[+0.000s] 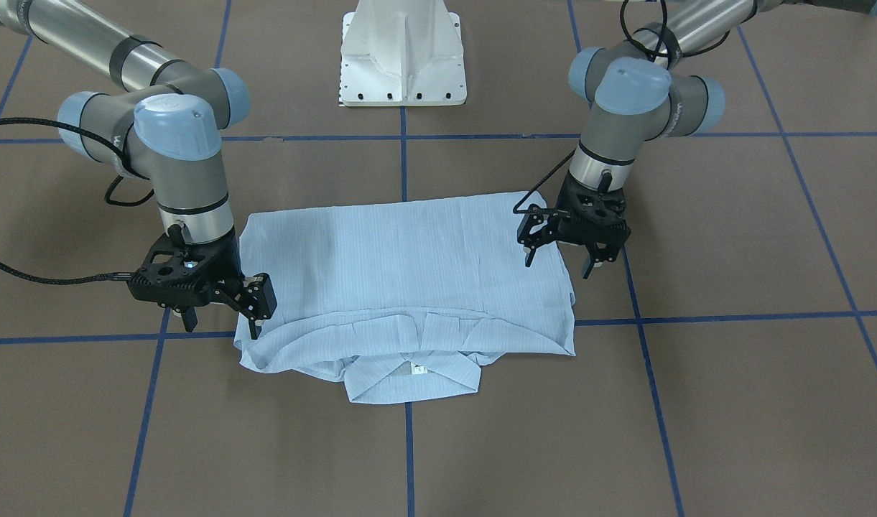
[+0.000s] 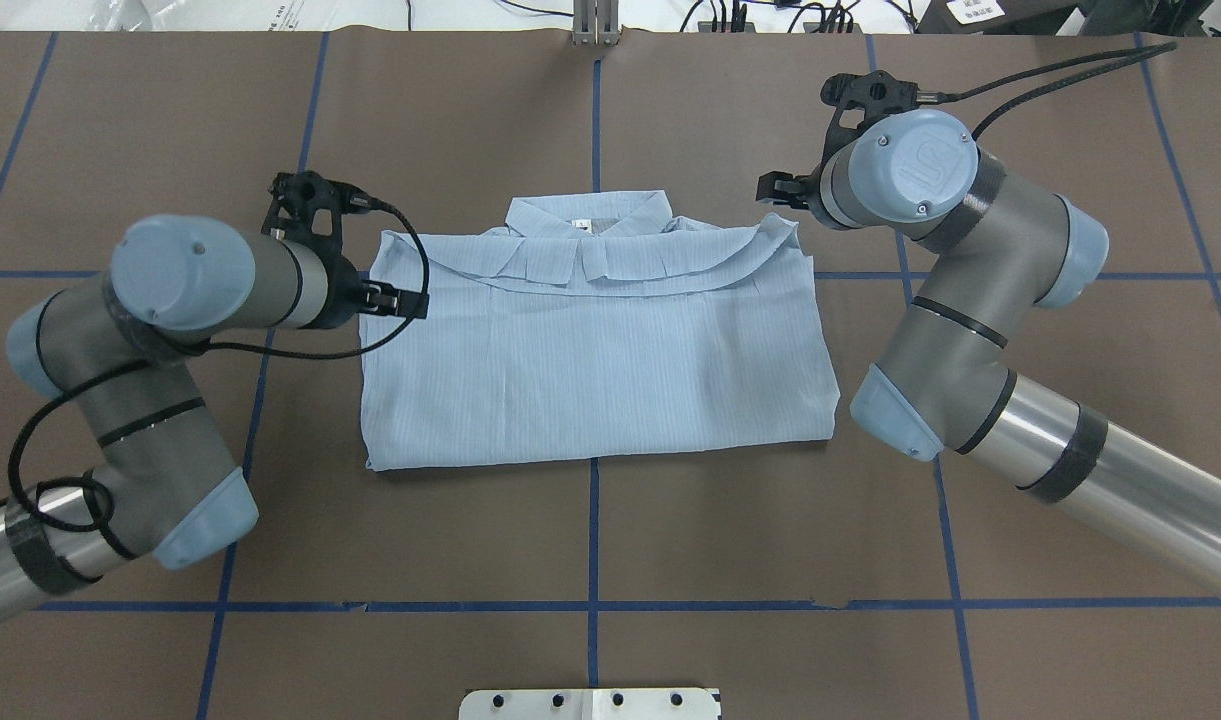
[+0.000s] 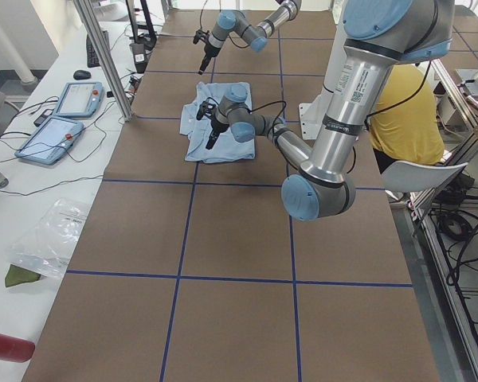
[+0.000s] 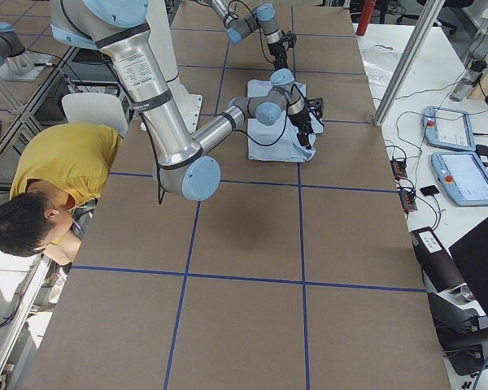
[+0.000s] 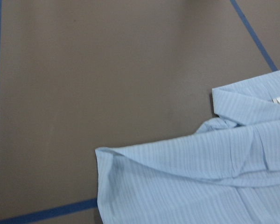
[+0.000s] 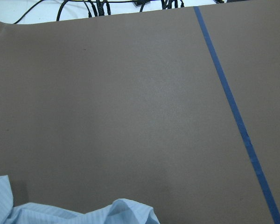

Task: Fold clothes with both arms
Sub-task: 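Release the hem near the collar and raise both grippers, then lower the left gripper to the folded shirt corner nearest the robot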

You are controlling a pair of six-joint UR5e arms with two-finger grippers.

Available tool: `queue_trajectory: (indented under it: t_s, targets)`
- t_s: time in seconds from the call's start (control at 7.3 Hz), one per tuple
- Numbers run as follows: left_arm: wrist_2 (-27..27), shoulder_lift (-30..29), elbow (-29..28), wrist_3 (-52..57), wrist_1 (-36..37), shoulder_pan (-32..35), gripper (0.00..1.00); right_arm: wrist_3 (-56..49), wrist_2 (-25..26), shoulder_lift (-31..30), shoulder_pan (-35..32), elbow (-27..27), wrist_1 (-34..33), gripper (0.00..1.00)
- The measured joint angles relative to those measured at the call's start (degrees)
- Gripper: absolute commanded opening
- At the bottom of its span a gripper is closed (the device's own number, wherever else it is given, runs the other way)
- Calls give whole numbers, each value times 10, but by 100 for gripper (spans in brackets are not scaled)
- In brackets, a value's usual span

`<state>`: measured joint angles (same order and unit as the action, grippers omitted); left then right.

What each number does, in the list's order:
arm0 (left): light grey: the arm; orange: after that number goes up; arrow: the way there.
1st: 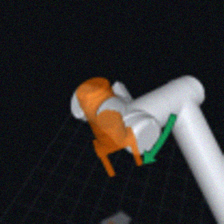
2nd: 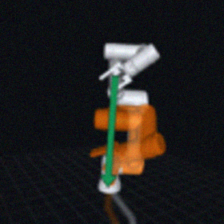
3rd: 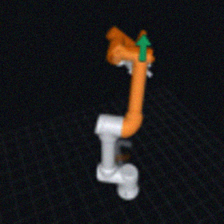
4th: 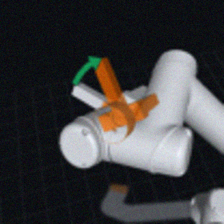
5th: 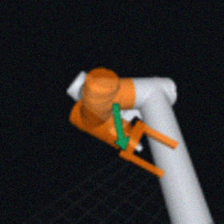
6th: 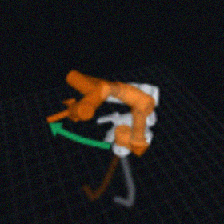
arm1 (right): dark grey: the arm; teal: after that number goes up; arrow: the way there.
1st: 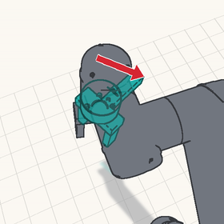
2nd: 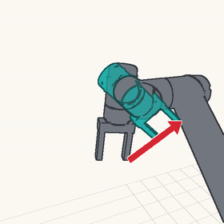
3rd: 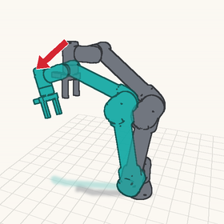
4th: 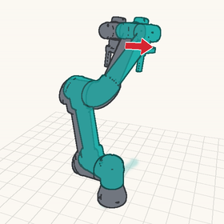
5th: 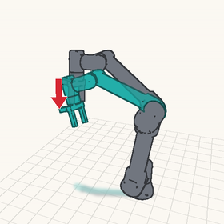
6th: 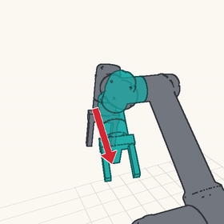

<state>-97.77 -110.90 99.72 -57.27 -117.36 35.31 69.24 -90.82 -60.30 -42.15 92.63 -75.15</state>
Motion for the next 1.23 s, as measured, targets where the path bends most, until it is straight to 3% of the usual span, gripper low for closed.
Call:
queue_trajectory:
  t_s: [0.14,0.41,0.68,1.23]
  targets:
    - [2,19,21,-34,-1,-29,99,0,0,-2,0,3,0,100]
    - [20,44,40,-82,-2,-74,79,2,1,-6,0,9,0,100]
    - [34,56,42,-109,-1,-93,74,3,2,-8,0,10,0,100]
    - [36,69,43,-120,3,-101,73,3,3,-8,0,11,0,100]
